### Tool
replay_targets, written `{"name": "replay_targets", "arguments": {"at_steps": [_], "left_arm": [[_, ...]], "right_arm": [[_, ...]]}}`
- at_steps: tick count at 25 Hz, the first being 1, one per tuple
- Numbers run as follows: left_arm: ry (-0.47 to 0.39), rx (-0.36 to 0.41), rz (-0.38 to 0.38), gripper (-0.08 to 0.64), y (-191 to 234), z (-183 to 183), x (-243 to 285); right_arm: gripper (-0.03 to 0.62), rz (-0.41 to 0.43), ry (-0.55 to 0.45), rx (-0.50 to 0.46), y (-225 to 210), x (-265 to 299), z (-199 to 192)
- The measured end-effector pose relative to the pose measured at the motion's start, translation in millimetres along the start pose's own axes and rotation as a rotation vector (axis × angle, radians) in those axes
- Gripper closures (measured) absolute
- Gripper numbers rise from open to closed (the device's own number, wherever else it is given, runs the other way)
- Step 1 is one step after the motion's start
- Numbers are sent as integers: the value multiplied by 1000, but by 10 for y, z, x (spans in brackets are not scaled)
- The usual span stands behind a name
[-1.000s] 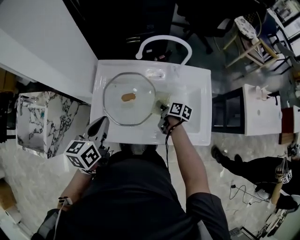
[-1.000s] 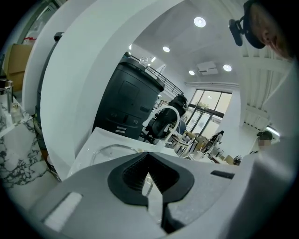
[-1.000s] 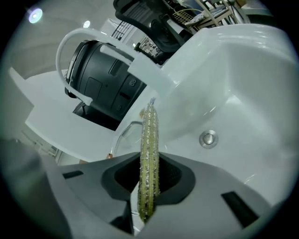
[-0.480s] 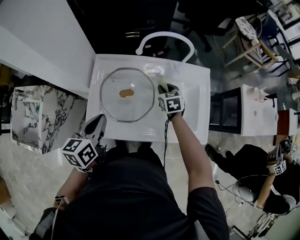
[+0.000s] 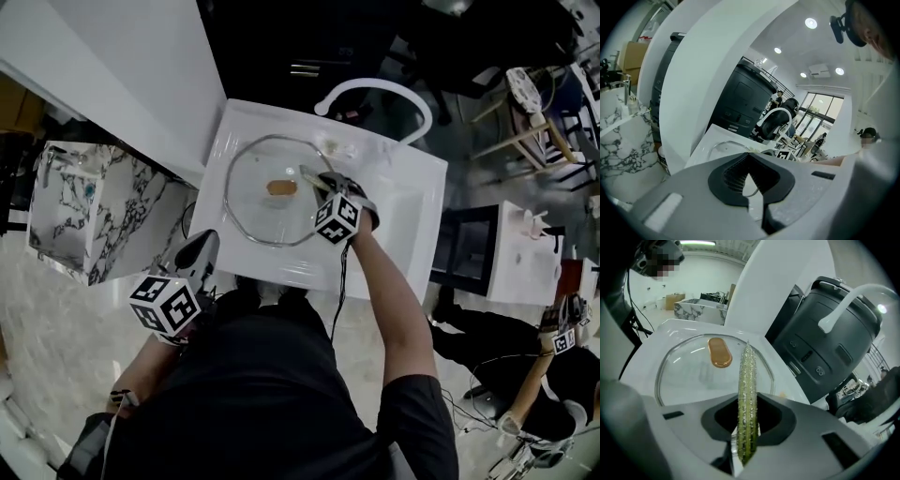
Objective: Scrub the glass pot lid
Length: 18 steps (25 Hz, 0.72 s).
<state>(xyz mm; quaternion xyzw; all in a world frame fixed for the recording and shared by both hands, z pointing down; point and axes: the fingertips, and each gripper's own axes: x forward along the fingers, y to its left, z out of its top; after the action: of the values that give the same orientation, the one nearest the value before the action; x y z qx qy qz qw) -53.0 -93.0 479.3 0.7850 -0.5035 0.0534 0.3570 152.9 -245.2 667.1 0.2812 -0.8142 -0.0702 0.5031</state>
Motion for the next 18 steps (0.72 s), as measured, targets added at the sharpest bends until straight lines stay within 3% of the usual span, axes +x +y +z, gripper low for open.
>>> {"name": "replay_targets", "arguments": {"at_steps": [8, 14, 18], "left_arm": [[57, 23, -91, 560, -255, -10, 307], [78, 54, -137, 560, -468, 0, 469], [80, 45, -141, 560, -475, -4, 490]], "right_arm": [[526, 20, -33, 65, 523, -295, -129], [526, 70, 17, -92, 967, -490, -213], [526, 194, 35, -87, 1292, -591, -232]]}}
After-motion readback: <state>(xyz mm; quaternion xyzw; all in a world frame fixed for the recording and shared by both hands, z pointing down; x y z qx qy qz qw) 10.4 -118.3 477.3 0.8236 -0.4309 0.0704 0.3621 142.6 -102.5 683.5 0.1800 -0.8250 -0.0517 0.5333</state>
